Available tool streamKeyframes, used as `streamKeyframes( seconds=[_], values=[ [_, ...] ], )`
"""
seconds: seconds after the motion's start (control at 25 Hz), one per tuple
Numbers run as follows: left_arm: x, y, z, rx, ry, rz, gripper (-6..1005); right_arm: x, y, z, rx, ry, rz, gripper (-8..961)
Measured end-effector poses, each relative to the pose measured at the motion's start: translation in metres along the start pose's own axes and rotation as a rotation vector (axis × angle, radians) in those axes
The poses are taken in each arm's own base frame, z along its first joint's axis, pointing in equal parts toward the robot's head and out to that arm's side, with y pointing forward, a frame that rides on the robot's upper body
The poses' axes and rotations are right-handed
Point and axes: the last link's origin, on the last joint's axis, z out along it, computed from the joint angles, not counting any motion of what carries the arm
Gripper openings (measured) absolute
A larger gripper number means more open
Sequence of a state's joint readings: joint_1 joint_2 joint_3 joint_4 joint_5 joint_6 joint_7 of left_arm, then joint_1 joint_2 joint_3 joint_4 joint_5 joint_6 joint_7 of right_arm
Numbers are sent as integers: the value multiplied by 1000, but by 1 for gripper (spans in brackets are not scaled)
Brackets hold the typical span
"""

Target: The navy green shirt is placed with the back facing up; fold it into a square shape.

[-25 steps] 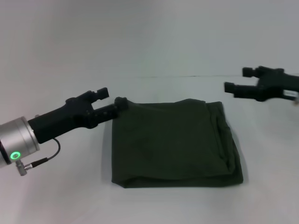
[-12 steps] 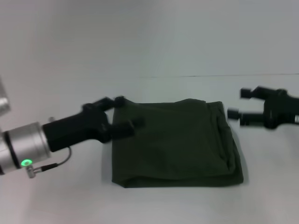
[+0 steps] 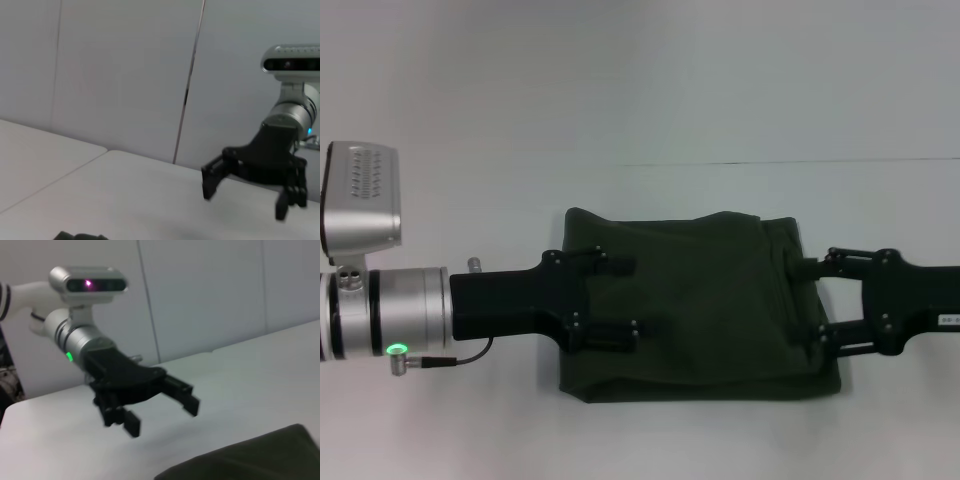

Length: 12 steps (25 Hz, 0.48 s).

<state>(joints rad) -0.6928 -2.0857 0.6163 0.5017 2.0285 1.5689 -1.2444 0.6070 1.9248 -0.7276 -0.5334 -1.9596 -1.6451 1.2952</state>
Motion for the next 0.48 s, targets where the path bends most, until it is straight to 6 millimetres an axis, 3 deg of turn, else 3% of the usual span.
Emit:
streamKeyframes(
  seconds=[0.48],
  values=[
    [-6,8,-1,-21,17,14,917,0,4,4,-34,10,2,930]
  ],
)
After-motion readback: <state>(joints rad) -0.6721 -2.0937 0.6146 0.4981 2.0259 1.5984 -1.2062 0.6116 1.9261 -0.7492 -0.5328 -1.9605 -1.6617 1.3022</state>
